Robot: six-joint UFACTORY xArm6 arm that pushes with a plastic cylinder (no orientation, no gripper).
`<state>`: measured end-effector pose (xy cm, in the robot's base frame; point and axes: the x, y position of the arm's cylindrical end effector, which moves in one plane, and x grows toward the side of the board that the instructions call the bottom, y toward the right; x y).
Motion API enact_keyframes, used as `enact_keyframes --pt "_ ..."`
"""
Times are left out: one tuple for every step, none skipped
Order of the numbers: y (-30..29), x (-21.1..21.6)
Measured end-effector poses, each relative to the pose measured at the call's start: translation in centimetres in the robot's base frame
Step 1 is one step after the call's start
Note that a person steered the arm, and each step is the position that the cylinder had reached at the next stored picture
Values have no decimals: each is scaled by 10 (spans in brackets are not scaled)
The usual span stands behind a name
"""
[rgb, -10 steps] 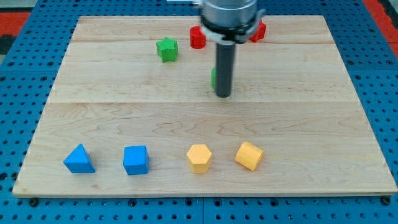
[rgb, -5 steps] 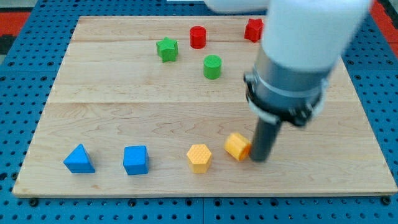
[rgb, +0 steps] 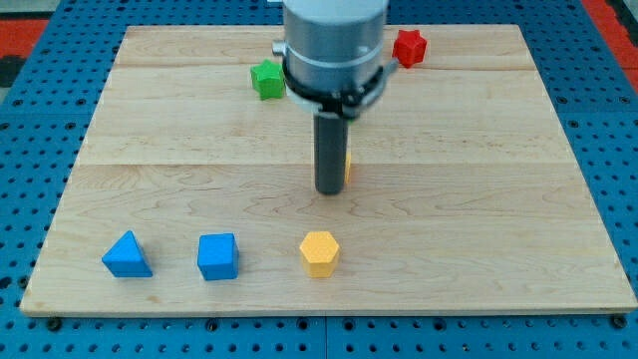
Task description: Move the yellow blocks diagonally above the blue cube
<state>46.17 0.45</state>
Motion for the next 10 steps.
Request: enact_keyframes --pt "26 -4" --pt "72 41" --pt "108 140" --pt "98 157" --pt "52 132" --pt "-10 96" --pt "16 140" --pt "-27 137" --pt "-80 83" --pt "-85 32"
